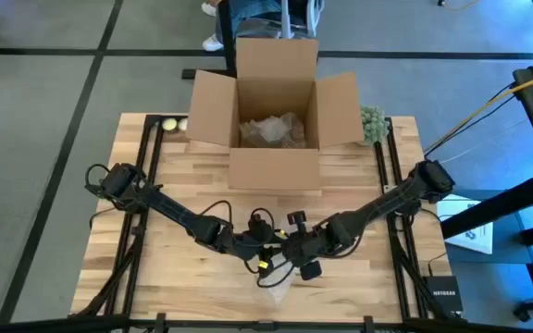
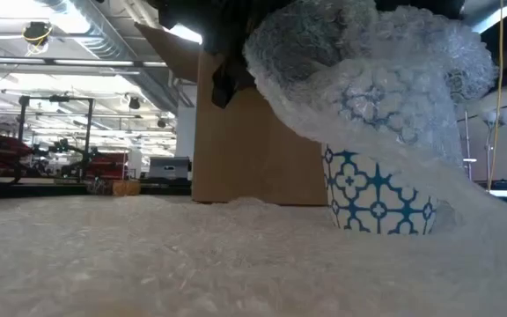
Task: Wrap mug
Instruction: Wrap the mug with the bubble wrap
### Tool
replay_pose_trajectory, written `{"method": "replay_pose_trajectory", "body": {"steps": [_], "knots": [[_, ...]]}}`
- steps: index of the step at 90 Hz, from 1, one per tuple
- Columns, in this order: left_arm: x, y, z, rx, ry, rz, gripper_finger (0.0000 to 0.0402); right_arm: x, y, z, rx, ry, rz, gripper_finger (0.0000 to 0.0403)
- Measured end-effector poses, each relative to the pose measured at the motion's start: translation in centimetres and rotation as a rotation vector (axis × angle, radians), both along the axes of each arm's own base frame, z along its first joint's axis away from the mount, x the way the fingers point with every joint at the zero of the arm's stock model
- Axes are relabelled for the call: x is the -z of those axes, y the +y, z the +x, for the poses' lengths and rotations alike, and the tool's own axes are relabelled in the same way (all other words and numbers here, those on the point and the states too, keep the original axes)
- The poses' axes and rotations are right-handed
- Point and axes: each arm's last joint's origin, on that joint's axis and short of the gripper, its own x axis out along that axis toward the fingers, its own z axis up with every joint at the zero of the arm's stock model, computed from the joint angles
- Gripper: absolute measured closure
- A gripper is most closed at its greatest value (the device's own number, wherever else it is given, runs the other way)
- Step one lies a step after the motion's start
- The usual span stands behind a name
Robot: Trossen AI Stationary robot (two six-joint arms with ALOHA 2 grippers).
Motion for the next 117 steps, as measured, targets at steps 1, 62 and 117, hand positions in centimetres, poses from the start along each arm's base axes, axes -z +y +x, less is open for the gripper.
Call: {"method": "replay_pose_trajectory", "body": {"steps": [1,62,117], "knots": [[0.0,0.0,0.0,0.0,0.0,0.0,0.0298,0.3,-0.1,0.0,0.002,0.003,0.005,0.0402],[-1.5,1.1,0.0,-0.076,-0.019,0.044,0.0298,1.7,-0.1,0.1,-0.007,-0.038,0.053,0.0402],[1.7,0.7,1.1,-0.005,0.032,-0.002,0.0298,-4.7,-0.7,-0.9,0.019,-0.025,0.01,0.0402]]}}
